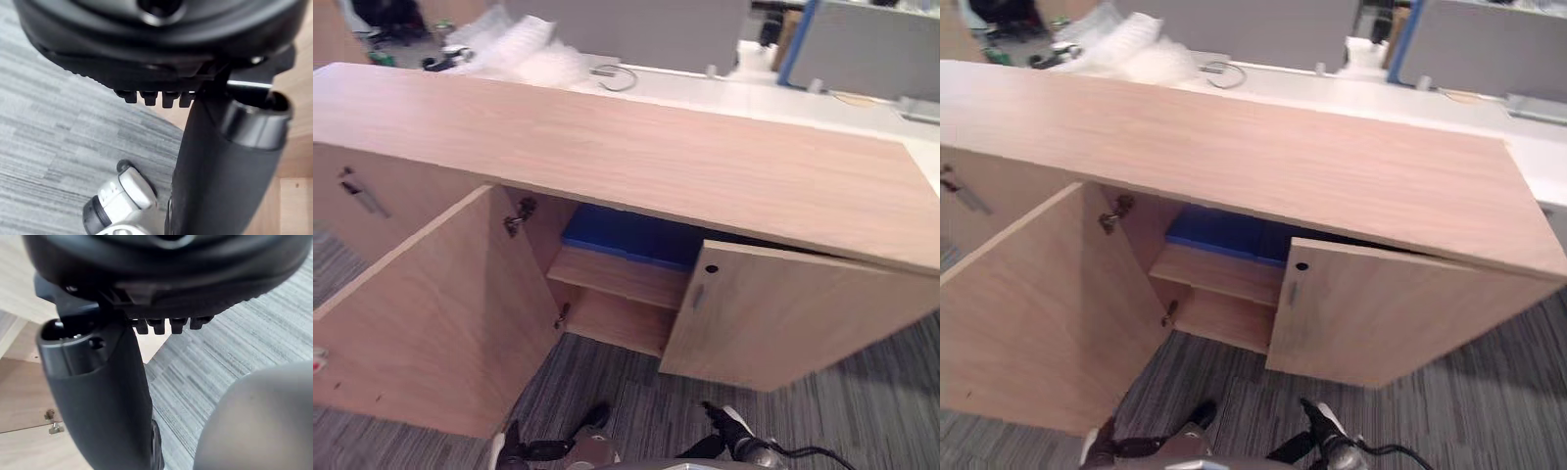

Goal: Walk over to the cabinet, pick up the folder, carry it to the office cabinet, place the folder inside the office cabinet, then close the office cabinet door

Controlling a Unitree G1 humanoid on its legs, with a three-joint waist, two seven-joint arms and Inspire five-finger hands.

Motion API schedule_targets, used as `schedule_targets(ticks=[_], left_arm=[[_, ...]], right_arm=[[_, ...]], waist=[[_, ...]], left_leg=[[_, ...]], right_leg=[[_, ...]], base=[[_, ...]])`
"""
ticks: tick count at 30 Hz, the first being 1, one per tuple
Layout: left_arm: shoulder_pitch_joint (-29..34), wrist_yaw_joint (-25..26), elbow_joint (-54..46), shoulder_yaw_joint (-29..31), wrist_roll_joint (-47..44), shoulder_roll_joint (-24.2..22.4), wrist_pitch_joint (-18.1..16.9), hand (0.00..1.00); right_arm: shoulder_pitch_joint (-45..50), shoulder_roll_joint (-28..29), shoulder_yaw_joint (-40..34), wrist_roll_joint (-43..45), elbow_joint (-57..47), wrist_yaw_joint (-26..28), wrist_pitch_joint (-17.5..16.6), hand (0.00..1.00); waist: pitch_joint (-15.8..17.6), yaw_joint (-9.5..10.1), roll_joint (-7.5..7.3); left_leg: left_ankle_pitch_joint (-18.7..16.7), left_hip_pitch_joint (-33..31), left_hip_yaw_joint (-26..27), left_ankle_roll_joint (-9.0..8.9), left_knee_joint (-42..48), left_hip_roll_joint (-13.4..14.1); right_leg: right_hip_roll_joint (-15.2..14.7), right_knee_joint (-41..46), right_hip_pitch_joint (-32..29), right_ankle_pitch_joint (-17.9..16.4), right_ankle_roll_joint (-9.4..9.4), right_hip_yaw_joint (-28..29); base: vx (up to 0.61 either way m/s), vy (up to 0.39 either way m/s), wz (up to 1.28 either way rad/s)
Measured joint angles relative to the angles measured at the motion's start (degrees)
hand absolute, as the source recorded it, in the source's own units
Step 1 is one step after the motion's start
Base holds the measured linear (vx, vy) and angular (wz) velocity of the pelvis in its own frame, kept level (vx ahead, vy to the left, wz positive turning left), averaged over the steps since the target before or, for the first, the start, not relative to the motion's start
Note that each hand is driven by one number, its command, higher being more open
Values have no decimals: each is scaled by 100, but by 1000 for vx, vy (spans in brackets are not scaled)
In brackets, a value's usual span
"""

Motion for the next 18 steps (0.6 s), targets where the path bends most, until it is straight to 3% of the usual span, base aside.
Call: schedule_targets(ticks=[1, 2, 3, 4, 5, 6, 7, 8, 9, 10, 11, 12, 13, 14, 15, 18], left_arm=[[6, 13, -54, 8, -2, -20, -12, 100], [-4, 17, -95, 140, -11, -18, -11, 100], [-59, 81, -98, 325, -14, -24, -9, 100], [-95, 137, -102, 438, -35, -61, -9, 100], [-114, 306, -121, 540, -39, -110, -6, 100], [-108, 431, -135, 505, -27, -106, 10, 100], [-97, 469, -170, 160, -42, 22, 41, 100], [-92, 477, -222, -217, -50, 88, 40, 100], [-317, 444, -283, -978, -101, 123, 0, 100], [-398, 419, -298, -1153, -201, 110, -18, 100], [-385, 289, -273, -1570, -355, 20, -21, 100], [-326, 246, -276, -1794, -407, -58, -46, 100], [-332, 124, -290, -2096, -432, -128, -101, 100], [-347, 9, -235, -2204, -465, -179, -147, 100], [-332, -66, -194, -2319, -672, -258, -175, 100], [-386, -138, 77, -2488, -737, -284, -299, 100]], right_arm=[[14, 51, -68, 77, -7, -26, 7, 100], [31, 144, -199, 174, -7, -76, 41, 100], [74, 277, -376, 284, -21, -109, 38, 100], [84, 319, -491, 358, -20, -132, 35, 100], [99, 364, -625, 407, -27, -163, 40, 100], [44, 396, -773, 470, -69, -161, 50, 100], [53, 411, -973, 503, -25, -180, 37, 100], [8, 408, -1073, 500, 80, -181, 20, 100], [-178, 381, -1415, 536, 237, -162, 23, 100], [-229, 429, -1508, 620, 272, -182, 3, 100], [-199, 429, -1805, 737, 404, -214, -3, 100], [-207, 379, -1870, 869, 460, -225, 51, 100], [-206, 306, -2000, 1026, 438, -252, 65, 100], [-202, 307, -2104, 1119, 450, -275, 58, 100], [-166, 347, -2169, 1282, 450, -275, 72, 100], [-101, 467, -2571, 1575, 439, -362, 22, 100]], waist=[[24, -8, -46], [18, -77, -161], [-20, -179, -306], [-12, -215, -325], [4, -215, -284], [66, -263, -169], [59, -394, -139], [40, -443, -70], [24, -602, 54], [86, -638, 17], [37, -675, 95], [17, -677, 129], [36, -692, 318], [20, -723, 331], [14, -749, 211], [6, -987, 135]], left_leg=[[59, -19, -6, 33, -37, -19], [104, -131, 218, 303, -79, -11], [48, -565, 1272, 511, 443, 61], [-44, -902, 2110, 442, 1271, 130], [-589, -1239, 3788, 796, 2668, 525], [-754, -1215, 5147, 1114, 2959, 898], [-641, -1115, 5484, 1295, 2652, 813], [-595, -943, 5455, 1339, 2166, 709], [75, -571, 5067, 1074, 712, 296], [-94, -566, 5313, 1126, 914, 252], [-683, -246, 5950, 1052, 1568, 442], [-823, -7, 6019, 938, 1457, 465], [-887, 324, 5955, 882, 923, 356], [-741, 542, 5953, 1027, 414, 193], [-291, 910, 5913, 988, -456, -72], [259, 1214, 5598, 1093, -1440, -279]], right_leg=[[-15, 59, 0, -57, -5, -108], [-107, 82, 9, -116, -32, -341], [-247, 25, 2, -103, -54, -648], [-313, 20, 7, -103, -53, -816], [-377, 17, 99, -96, -40, -1023], [-318, 49, 311, -75, 1, -1231], [-398, 241, 284, -59, -9, -1366], [-398, 429, 141, -135, -137, -1393], [-175, -535, -106, -83, -369, -1485], [-312, -904, -126, 654, -340, -1640], [-513, -863, 45, 828, -94, -1950], [-554, -899, 119, 829, -89, -2017], [-554, -1016, 298, 865, -20, -2111], [-611, -1148, 390, 893, 41, -2169], [-746, -1200, 395, 952, 132, -2272], [-776, -1237, 403, 955, 168, -2576]], base=[[48, -140, 84], [20, -79, 99], [18, -48, 101], [55, -37, 83], [163, -43, 75], [238, -52, 122], [225, -27, 142], [75, -26, 221], [-21, 11, 194], [-13, 44, 210], [64, 82, 105], [108, 93, 77], [79, 79, 32], [71, 94, 30], [44, 62, 31], [22, 25, 48]])
